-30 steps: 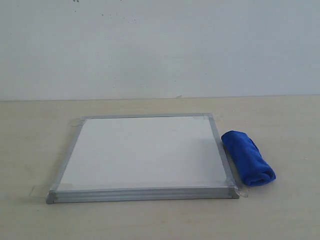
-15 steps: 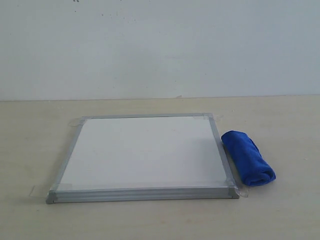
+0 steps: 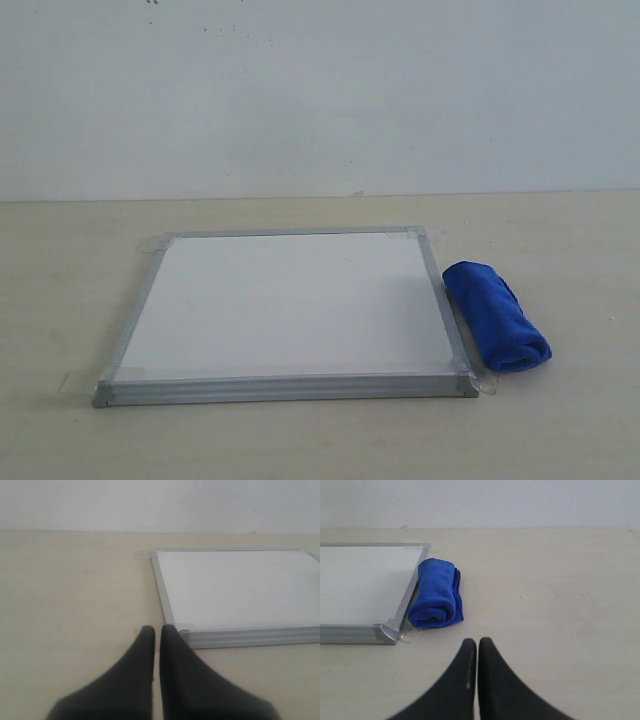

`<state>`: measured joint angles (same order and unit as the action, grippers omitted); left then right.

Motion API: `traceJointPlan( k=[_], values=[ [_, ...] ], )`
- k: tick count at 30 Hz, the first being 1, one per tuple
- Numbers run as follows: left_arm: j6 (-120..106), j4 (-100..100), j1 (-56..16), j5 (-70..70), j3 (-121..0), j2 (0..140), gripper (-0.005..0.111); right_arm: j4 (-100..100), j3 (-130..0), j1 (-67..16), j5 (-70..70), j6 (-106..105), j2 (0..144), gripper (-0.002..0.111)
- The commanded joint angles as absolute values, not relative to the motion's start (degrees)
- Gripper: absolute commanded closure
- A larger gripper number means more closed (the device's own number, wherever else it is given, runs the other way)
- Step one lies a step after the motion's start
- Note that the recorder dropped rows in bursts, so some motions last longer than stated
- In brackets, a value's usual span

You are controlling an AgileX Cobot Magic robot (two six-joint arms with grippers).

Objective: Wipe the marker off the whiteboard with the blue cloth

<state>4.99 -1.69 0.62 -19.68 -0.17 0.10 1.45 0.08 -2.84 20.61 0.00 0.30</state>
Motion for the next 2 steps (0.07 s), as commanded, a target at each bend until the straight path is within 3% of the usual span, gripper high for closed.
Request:
traceJointPlan(
  k=[1,2],
  values=[
    [4.9,-1.5,0.2,-19.5,0.0,0.0,0.103,1.2,0.0,-2.5,20.5,0.0,0.0,0.107],
    [4.9,-1.5,0.2,-19.5,0.0,0.0,0.103,1.2,0.0,-2.5,20.5,0.0,0.0,0.107]
  ],
)
